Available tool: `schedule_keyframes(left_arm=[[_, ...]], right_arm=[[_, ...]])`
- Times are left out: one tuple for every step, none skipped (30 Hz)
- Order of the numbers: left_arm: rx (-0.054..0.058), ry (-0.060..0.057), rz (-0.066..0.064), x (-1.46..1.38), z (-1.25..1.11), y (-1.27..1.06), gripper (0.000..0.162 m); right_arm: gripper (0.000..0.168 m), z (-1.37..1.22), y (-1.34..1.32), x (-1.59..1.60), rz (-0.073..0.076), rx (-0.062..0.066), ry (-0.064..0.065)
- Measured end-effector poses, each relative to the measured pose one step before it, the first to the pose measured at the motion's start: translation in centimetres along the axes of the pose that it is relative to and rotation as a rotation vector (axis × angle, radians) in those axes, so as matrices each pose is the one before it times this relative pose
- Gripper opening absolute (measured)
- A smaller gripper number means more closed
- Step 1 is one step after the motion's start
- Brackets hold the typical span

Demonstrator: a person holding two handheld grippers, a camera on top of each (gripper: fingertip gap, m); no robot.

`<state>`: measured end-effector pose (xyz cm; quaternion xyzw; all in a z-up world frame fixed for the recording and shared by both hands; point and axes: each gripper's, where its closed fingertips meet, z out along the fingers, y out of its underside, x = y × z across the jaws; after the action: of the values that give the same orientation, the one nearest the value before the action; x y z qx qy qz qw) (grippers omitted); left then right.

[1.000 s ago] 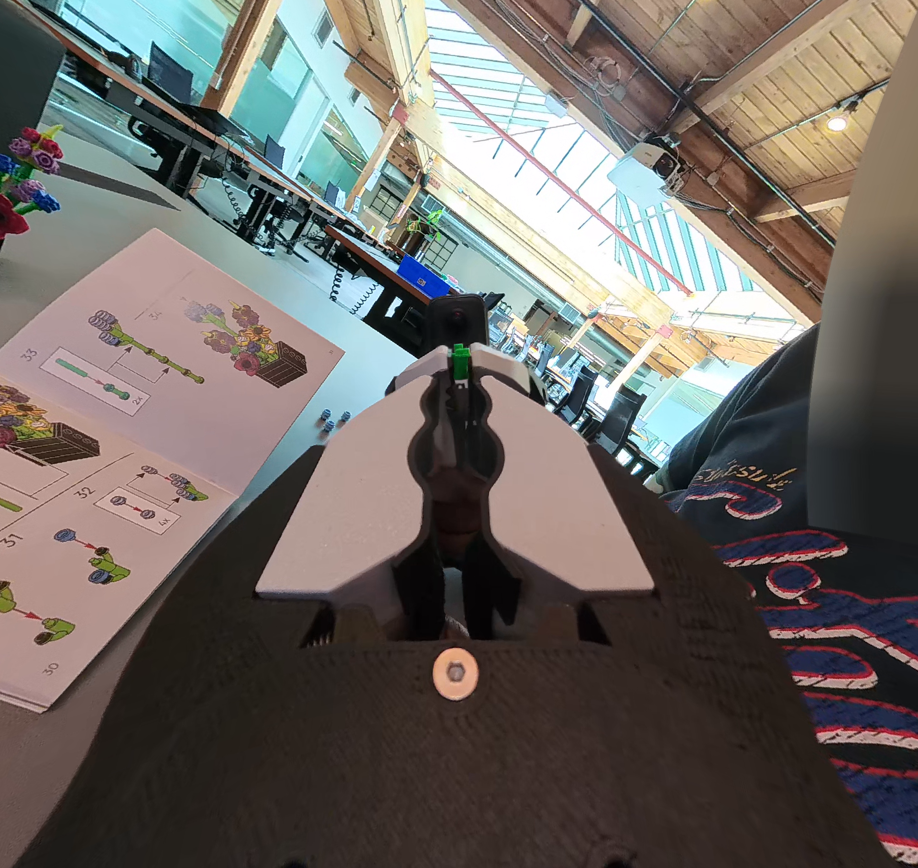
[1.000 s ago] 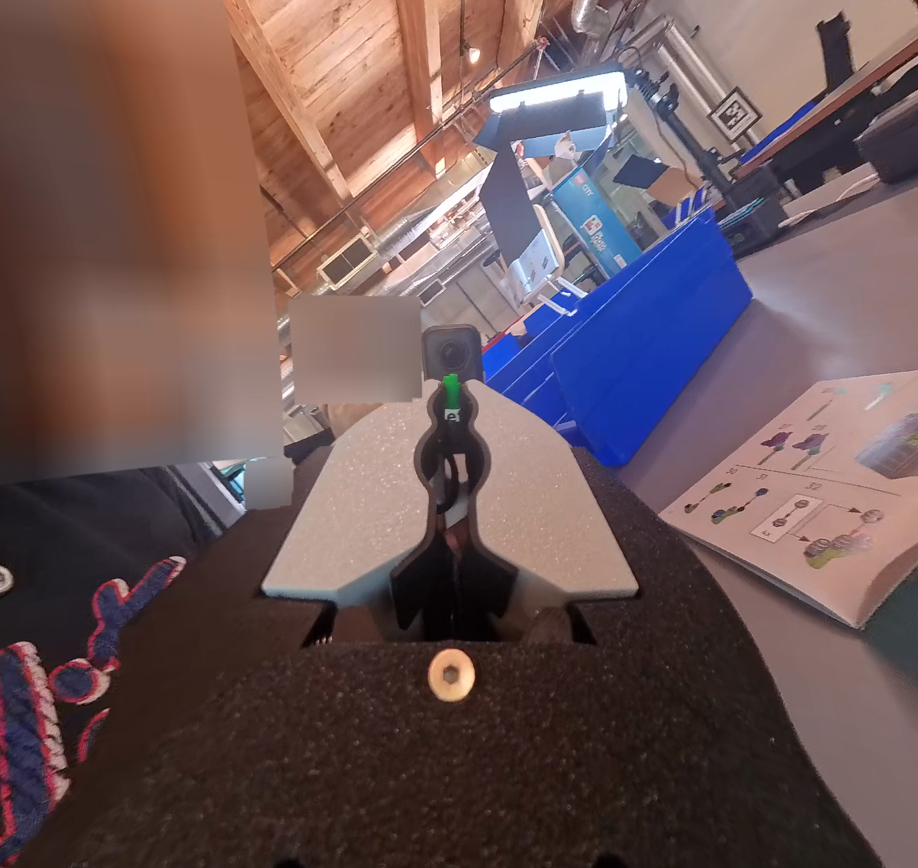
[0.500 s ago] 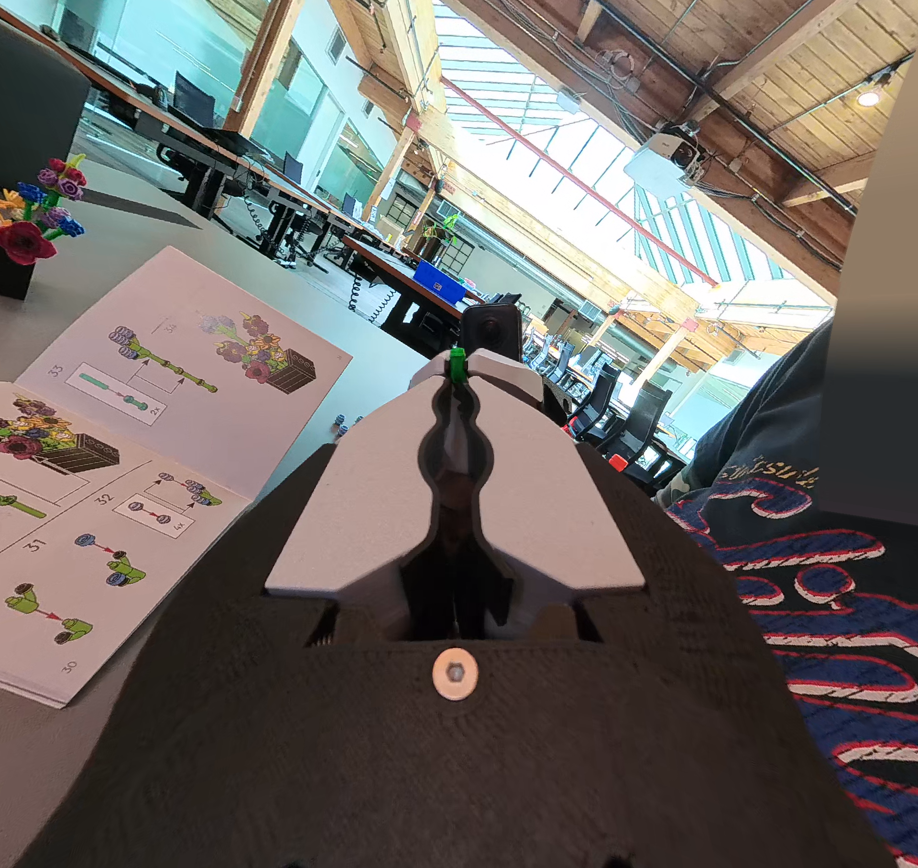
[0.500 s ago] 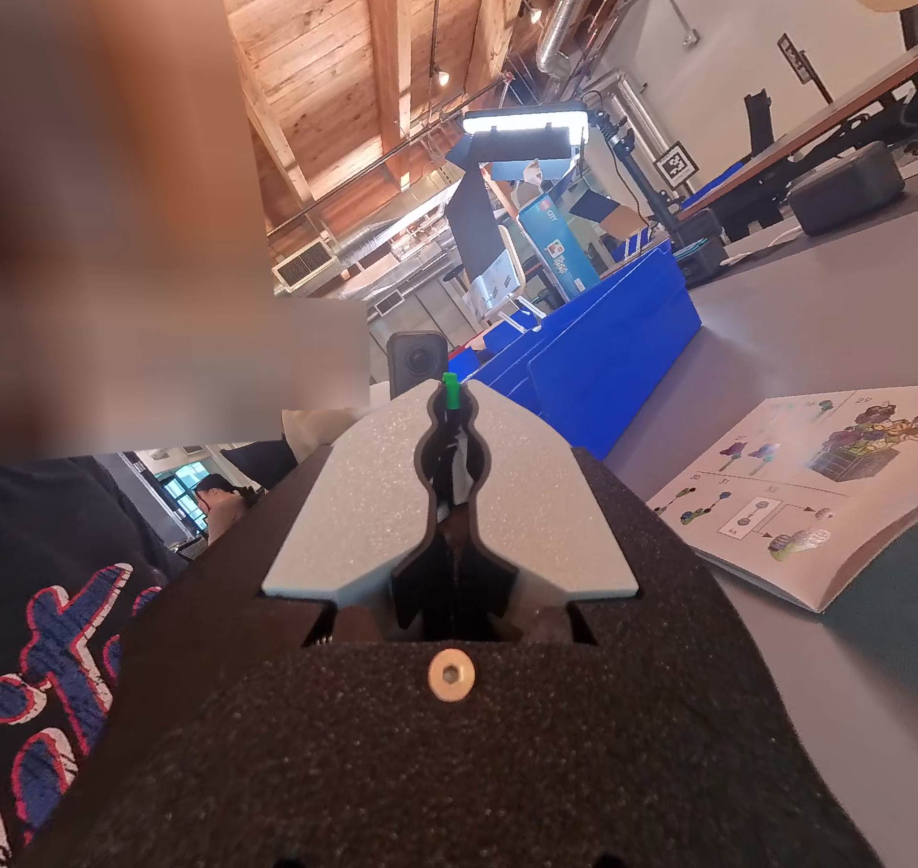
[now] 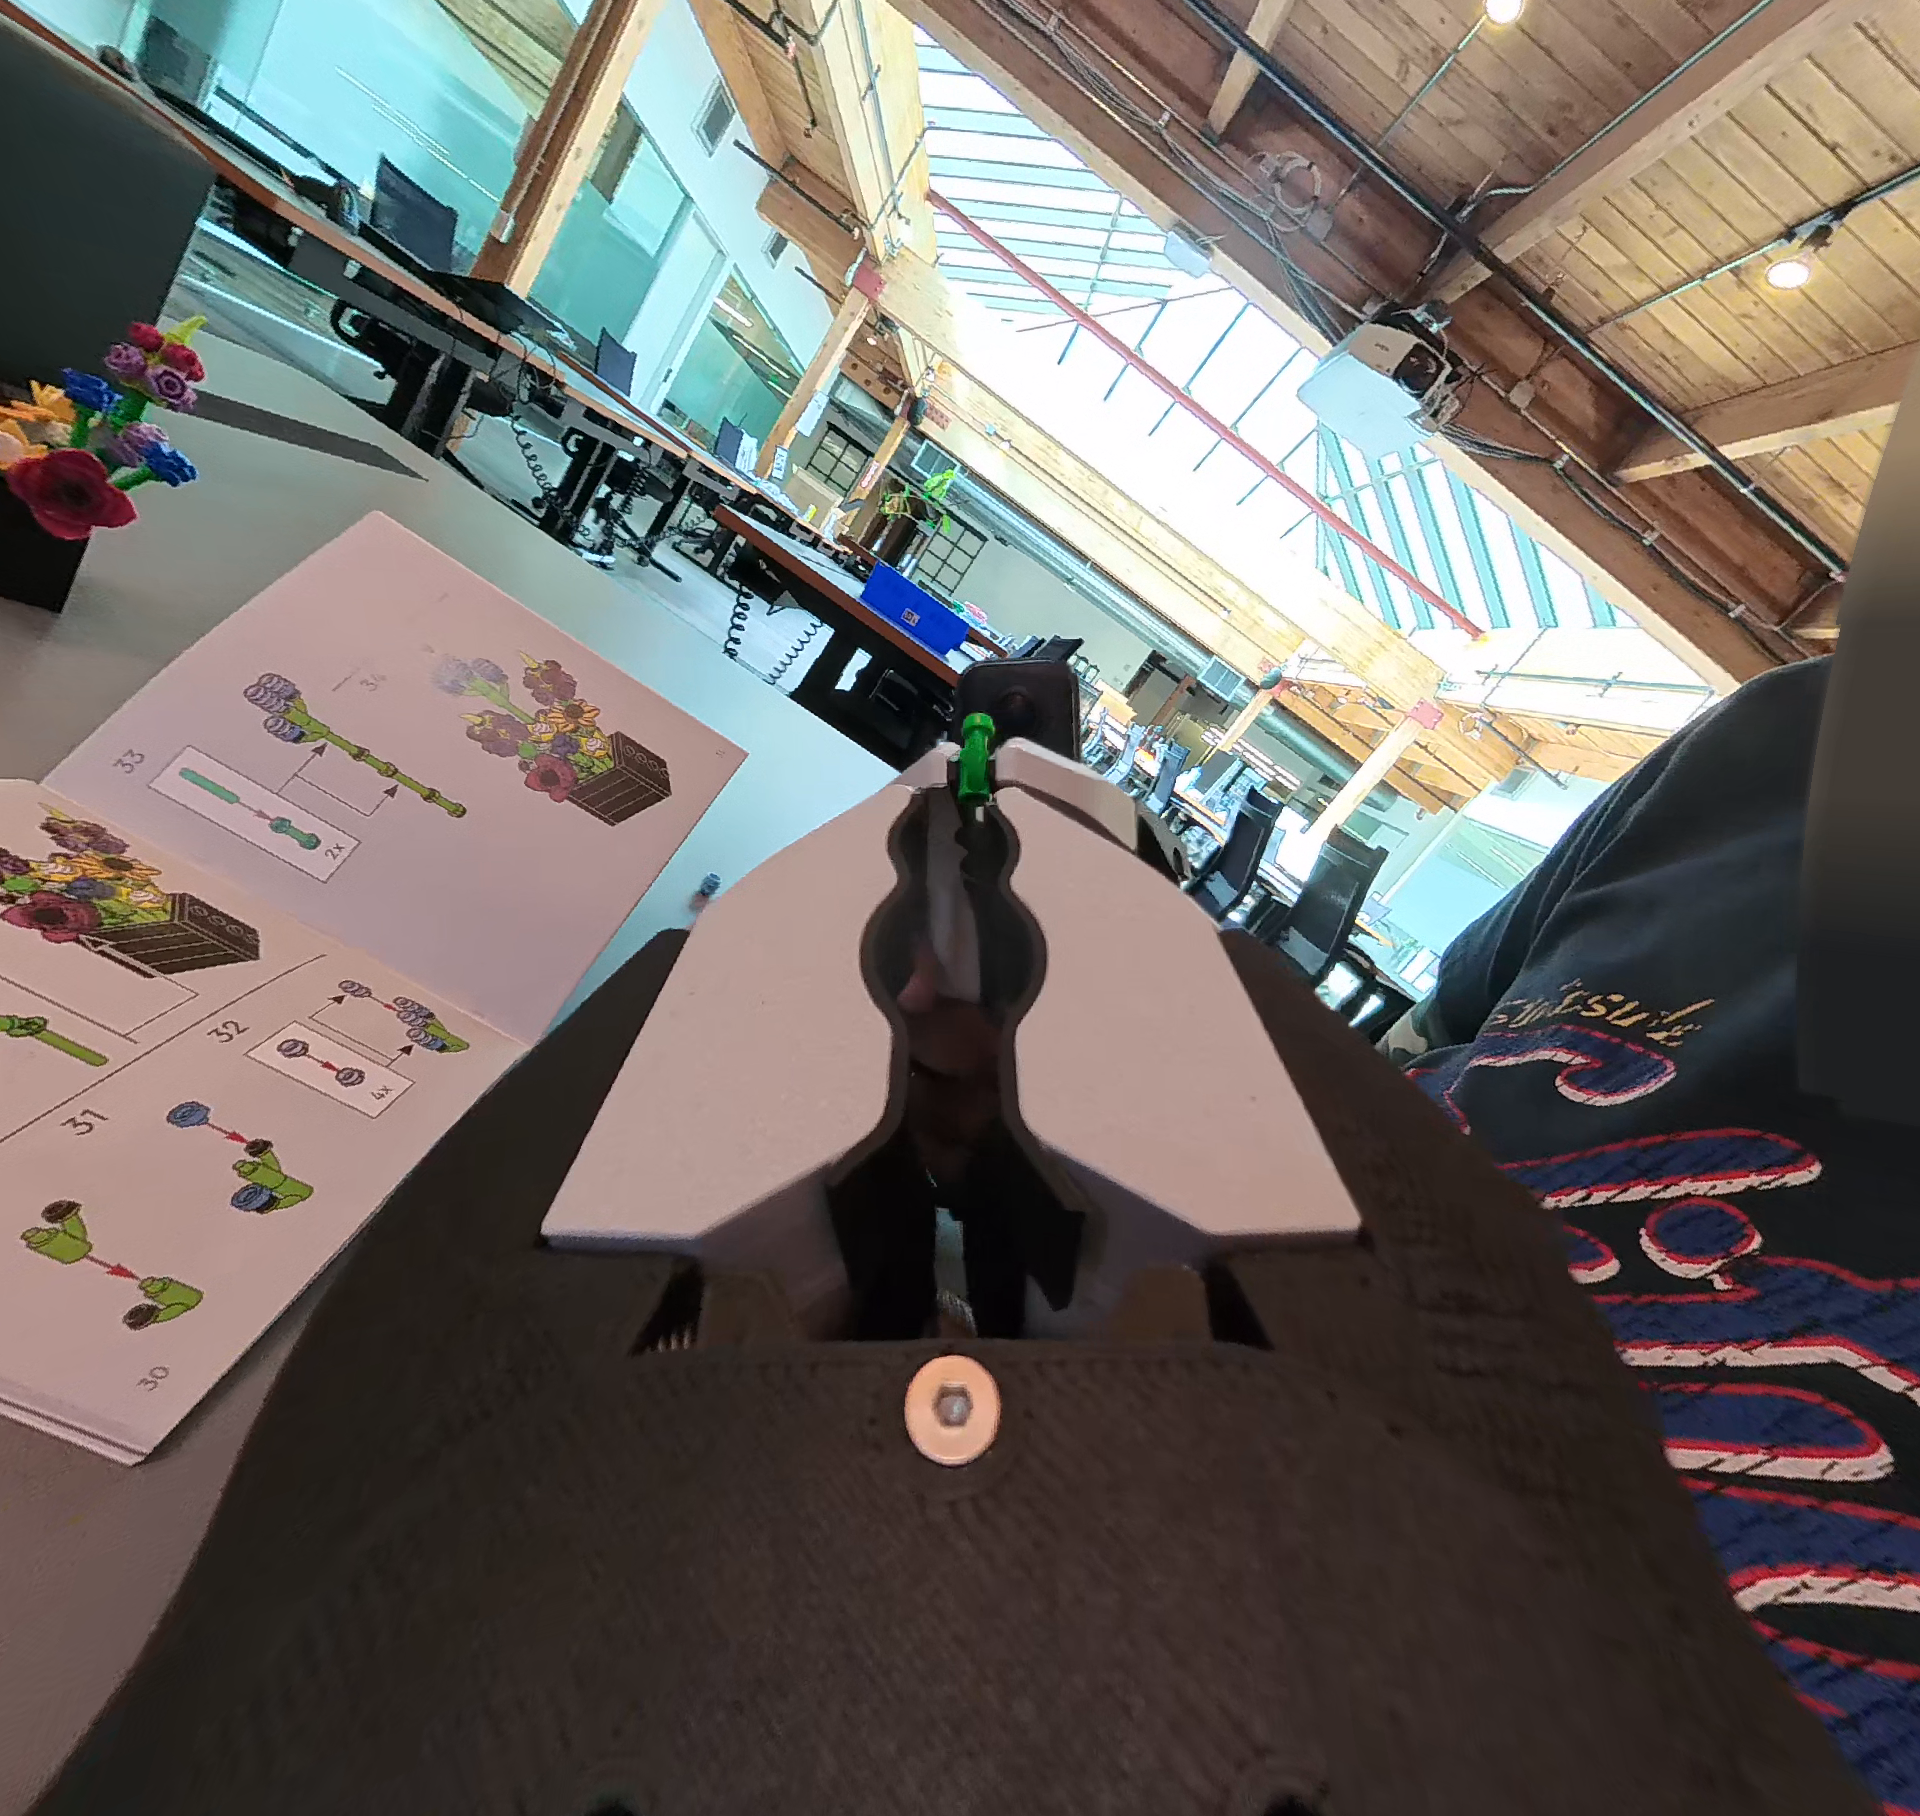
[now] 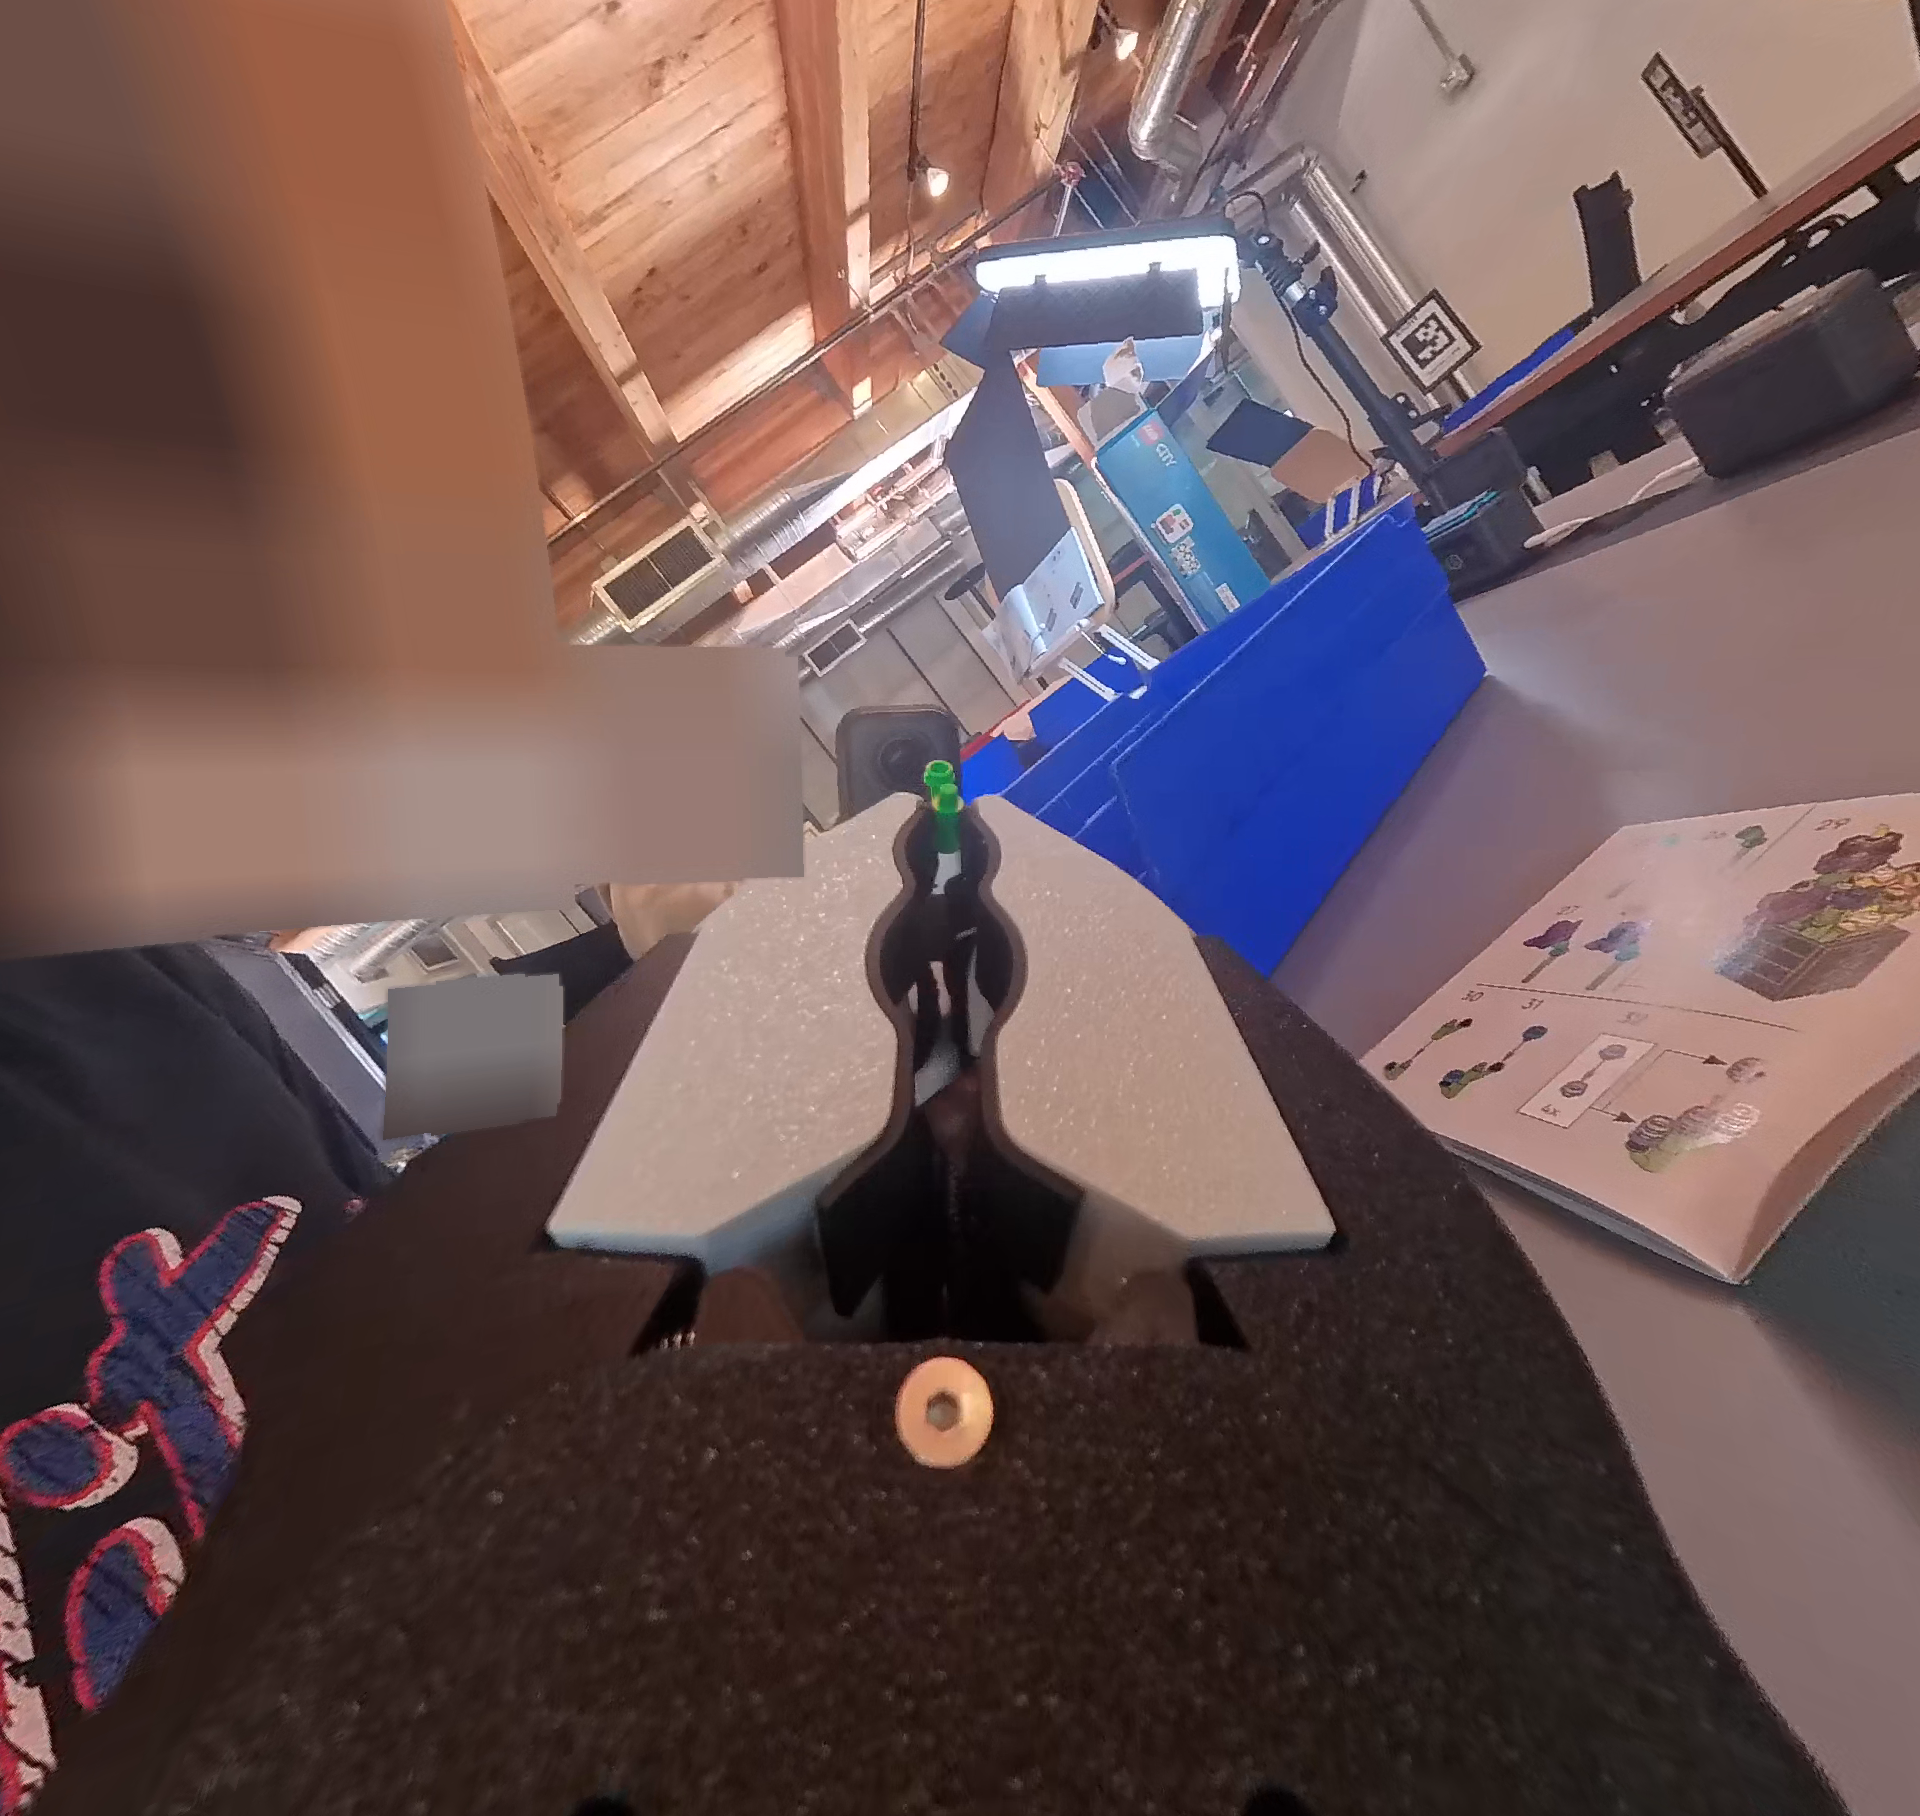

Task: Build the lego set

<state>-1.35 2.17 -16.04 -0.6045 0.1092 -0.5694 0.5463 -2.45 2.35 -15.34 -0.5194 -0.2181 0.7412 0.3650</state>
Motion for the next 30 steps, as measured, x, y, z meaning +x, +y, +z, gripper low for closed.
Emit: schedule_keyframes(left_arm=[[-0.0015, -0.0099, 0.0092, -0.052, 0.032, 0.034, 0.010], [-0.0015, -0.0129, 0.0126, -0.058, 0.026, 0.020, 0.010], [-0.0002, -0.0155, 0.0204, -0.030, 0.041, 0.021, 0.010], [0.0008, -0.0231, 0.0293, -0.060, 0.040, -0.001, 0.011], [0.0010, -0.0291, 0.0377, -0.077, 0.033, -0.006, 0.012], [-0.0002, -0.0314, 0.0447, -0.060, 0.025, -0.013, 0.012], [-0.0018, -0.0335, 0.0539, -0.034, 0.018, -0.027, 0.012], [-0.0029, -0.0410, 0.0672, -0.073, 0.018, -0.054, 0.012], [-0.0051, -0.0445, 0.0813, -0.060, 0.004, -0.071, 0.013], [-0.0054, -0.0522, 0.0924, -0.122, 0.009, -0.101, 0.013], [-0.0046, -0.0548, 0.0988, -0.137, 0.013, -0.093, 0.015], [-0.0088, -0.0517, 0.1012, -0.109, 0.035, -0.031, 0.015], [-0.0061, -0.0512, 0.0945, -0.159, 0.032, -0.008, 0.016], [-0.0012, -0.0435, 0.0744, -0.156, 0.039, -0.006, 0.016], [0.0013, -0.0245, 0.0446, -0.027, 0.037, 0.024, 0.016], [-0.0001, -0.0082, 0.0147, 0.052, 0.050, 0.040, 0.015], [0.0010, -0.0059, -0.0033, -0.077, 0.014, 0.002, 0.015], [0.0004, -0.0034, -0.0072, -0.134, -0.011, -0.011, 0.013], [-0.0027, 0.0008, -0.0060, -0.128, -0.021, 0.037, 0.011], [-0.0006, -0.0029, -0.0049, -0.183, -0.066, 0.033, 0.009], [0.0003, -0.0029, -0.0033, -0.155, -0.072, 0.013, 0.007], [0.0001, 0.0003, -0.0003, -0.075, -0.062, -0.003, 0.007], [-0.0012, -0.0017, 0.0023, -0.039, -0.031, 0.014, 0.007], [-0.0002, -0.0043, 0.0062, -0.019, -0.028, -0.003, 0.007], [-0.0019, -0.0066, 0.0092, 0.004, -0.006, 0.028, 0.007], [-0.0037, -0.0088, 0.0096, -0.008, 0.010, 0.060, 0.008], [-0.0041, -0.0118, 0.0099, -0.047, 0.020, 0.043, 0.009], [-0.0035, -0.0120, 0.0112, -0.027, 0.003, 0.035, 0.010], [-0.0022, -0.0084, 0.0096, -0.006, 0.002, 0.035, 0.010], [-0.0031, -0.0051, 0.0067, 0.021, 0.001, 0.044, 0.010]], right_arm=[[0.005, -0.027, 0.007, 0.070, -0.0100, -0.0065, 0.0099], [0.005, -0.054, 0.004, 0.103, -0.0053, -0.0061, 0.0126], [0.005, -0.061, 0.026, 0.177, 0.0024, -0.0040, 0.0164], [0.005, -0.087, 0.042, 0.226, 0.0125, -0.0006, 0.0156], [0.005, -0.093, -0.027, 0.142, 0.0292, 0.0079, 0.0064], [0.005, -0.084, -0.085, 0.002, 0.0411, 0.0138, -0.0039], [0.005, -0.083, -0.124, 0.018, 0.0421, 0.0157, -0.0017], [0.005, -0.066, -0.135, 0.087, 0.0347, 0.0171, 0.0057], [0.005, -0.054, -0.147, 0.139, 0.0338, 0.0169, 0.0093], [0.005, -0.021, -0.174, 0.112, 0.0388, 0.0174, 0.0072], [0.005, 0.019, -0.187, 0.090, 0.0412, 0.0185, 0.0044], [0.005, 0.074, -0.191, 0.069, 0.0392, 0.0185, 0.0029], [0.005, 0.132, -0.116, 0.043, 0.0340, 0.0130, -0.0008], [0.005, 0.168, -0.011, -0.026, 0.0271, 0.0062, -0.0045], [0.005, 0.202, 0.067, -0.001, 0.0196, 0.0014, -0.0040], [0.005, 0.208, 0.157, 0.055, 0.0130, -0.0047, -0.0002], [0.005, 0.210, 0.211, 0.049, 0.0077, -0.0080, -0.0014], [0.005, 0.191, 0.189, 0.040, 0.0063, -0.0067, -0.0020], [0.005, 0.156, 0.112, 0.022, 0.0077, -0.0015, -0.0022], [0.005, 0.102, 0.043, 0.028, 0.0079, 0.0022, -0.0014], [0.005, 0.089, 0.087, 0.033, 0.0049, -0.0022, -0.0020], [0.005, 0.066, 0.056, 0.021, -0.0002, -0.0008, -0.0014], [0.005, 0.032, 0.024, 0.017, -0.0035, 0.0005, 0.0011], [0.005, 0.016, 0.012, 0.008, -0.0066, 0.0014, 0.0013], [0.005, -0.021, 0.007, 0.039, -0.0066, 0.0032, 0.0043], [0.005, -0.018, 0.036, 0.061, -0.0040, 0.0039, 0.0051], [0.005, -0.010, 0.095, 0.073, 0.0023, 0.0017, 0.0041], [0.005, -0.008, 0.054, 0.032, 0.0075, 0.0081, -0.0006], [0.005, -0.024, 0.008, 0.028, 0.0110, 0.0114, -0.0005], [0.005, -0.014, -0.014, 0.033, 0.0093, 0.0108, 0.0002]])
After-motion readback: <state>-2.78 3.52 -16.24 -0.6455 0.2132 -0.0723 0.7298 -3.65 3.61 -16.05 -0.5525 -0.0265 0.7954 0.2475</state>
